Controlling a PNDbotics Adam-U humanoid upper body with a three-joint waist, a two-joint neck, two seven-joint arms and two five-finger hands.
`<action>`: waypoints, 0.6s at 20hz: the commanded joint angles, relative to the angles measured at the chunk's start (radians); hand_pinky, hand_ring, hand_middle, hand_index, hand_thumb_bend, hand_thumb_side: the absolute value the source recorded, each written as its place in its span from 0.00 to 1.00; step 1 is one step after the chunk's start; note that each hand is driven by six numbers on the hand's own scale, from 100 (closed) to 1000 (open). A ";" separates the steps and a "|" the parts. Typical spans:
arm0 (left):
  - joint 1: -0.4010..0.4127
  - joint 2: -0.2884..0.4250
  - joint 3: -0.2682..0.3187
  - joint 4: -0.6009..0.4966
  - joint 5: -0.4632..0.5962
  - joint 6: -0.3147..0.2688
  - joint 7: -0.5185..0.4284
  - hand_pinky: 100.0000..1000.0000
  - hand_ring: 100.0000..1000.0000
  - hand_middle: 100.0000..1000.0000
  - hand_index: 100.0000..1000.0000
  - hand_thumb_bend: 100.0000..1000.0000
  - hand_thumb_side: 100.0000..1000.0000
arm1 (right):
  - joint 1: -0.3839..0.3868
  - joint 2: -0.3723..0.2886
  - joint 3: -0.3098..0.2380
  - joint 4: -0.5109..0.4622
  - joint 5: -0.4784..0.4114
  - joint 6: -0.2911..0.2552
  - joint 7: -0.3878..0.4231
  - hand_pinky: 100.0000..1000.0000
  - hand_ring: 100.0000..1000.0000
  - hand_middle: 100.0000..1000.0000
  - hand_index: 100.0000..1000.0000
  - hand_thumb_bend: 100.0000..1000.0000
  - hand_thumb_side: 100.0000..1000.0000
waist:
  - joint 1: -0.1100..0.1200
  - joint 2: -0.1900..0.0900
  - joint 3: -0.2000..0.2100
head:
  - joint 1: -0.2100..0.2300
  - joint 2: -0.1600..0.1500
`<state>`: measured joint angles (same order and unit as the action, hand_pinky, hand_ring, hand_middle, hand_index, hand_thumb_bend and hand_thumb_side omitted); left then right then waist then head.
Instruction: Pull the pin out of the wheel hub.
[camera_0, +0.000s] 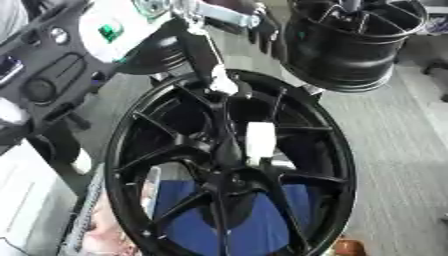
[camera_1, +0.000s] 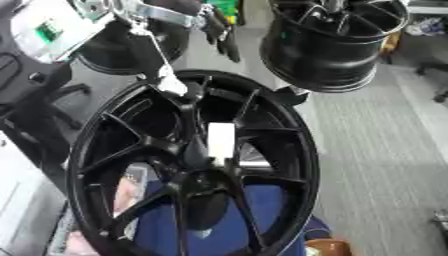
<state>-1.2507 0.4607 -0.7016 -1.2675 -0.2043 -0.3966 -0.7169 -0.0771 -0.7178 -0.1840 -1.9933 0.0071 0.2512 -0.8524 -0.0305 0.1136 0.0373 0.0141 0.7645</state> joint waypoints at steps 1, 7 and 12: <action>-0.012 0.028 0.013 0.026 0.006 -0.268 -0.190 0.78 0.78 0.74 0.89 0.31 0.19 | -0.004 -0.025 -0.008 -0.007 -0.003 0.052 -0.055 0.83 0.66 0.54 0.69 0.00 0.03 | 0.000 -0.011 -0.001 | -0.004 -0.001; 0.008 0.034 -0.005 0.055 0.002 -0.375 -0.190 0.80 0.79 0.74 0.85 0.37 0.00 | -0.005 -0.022 -0.008 -0.007 -0.004 0.049 -0.055 0.83 0.66 0.54 0.69 0.00 0.03 | 0.000 -0.010 -0.004 | -0.005 -0.004; 0.013 0.032 -0.007 0.079 0.012 -0.417 -0.190 0.78 0.78 0.73 0.84 0.34 0.00 | -0.004 -0.020 -0.008 -0.007 -0.006 0.049 -0.055 0.83 0.66 0.54 0.69 0.00 0.04 | 0.000 -0.009 -0.004 | -0.006 -0.002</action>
<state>-1.2218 0.4739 -0.7109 -1.1876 -0.1996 -0.5037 -0.6098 -0.0771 -0.7172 -0.1840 -1.9933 0.0053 0.2495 -0.8542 -0.0300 0.1149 0.0342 0.0098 0.7643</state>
